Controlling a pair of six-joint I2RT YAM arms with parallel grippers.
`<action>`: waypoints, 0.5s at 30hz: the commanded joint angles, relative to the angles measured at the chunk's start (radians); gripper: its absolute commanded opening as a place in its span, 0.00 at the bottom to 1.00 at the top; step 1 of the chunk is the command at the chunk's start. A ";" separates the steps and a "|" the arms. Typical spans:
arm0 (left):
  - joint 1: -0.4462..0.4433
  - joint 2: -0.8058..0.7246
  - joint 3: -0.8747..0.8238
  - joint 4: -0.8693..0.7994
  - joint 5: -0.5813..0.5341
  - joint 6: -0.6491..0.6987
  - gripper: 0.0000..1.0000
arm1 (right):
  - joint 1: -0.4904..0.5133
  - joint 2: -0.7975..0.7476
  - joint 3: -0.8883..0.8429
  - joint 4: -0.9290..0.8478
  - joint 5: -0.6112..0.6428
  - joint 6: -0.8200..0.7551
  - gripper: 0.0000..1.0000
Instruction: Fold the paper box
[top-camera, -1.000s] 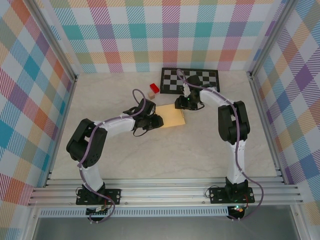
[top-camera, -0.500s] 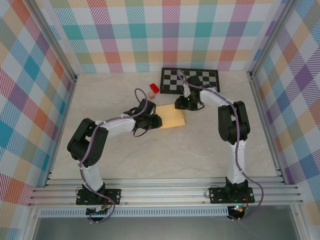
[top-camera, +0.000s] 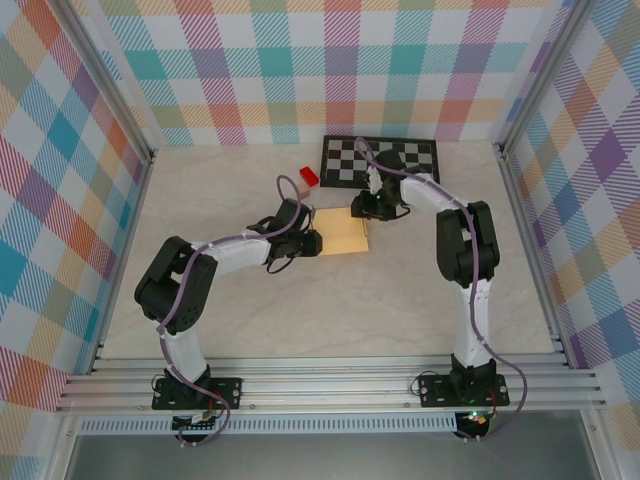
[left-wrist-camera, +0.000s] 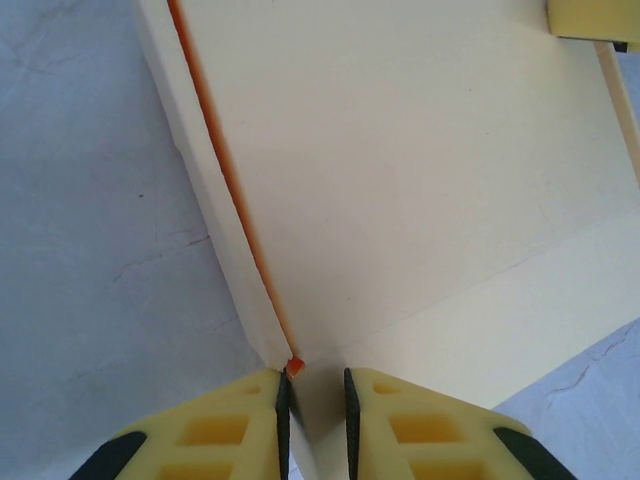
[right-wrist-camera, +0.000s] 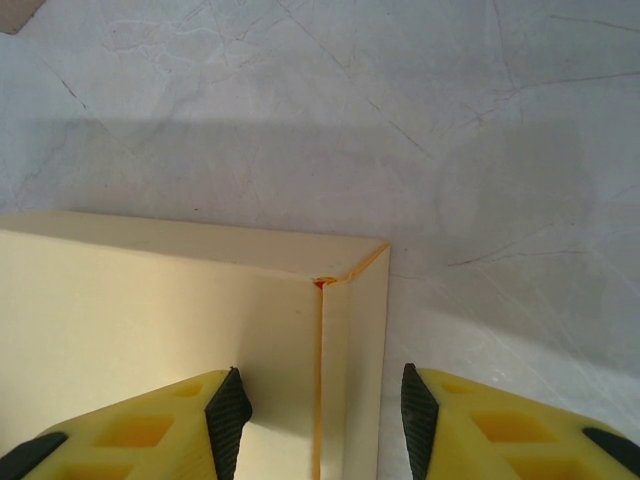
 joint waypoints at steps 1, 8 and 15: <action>-0.003 0.020 -0.023 0.056 0.000 0.116 0.23 | -0.003 0.067 0.026 -0.122 0.017 -0.035 0.47; -0.003 0.023 -0.027 0.068 0.037 0.200 0.26 | -0.006 0.120 0.092 -0.193 0.044 -0.070 0.47; 0.004 0.025 -0.046 0.056 0.056 0.193 0.25 | -0.008 0.140 0.108 -0.202 0.063 -0.072 0.46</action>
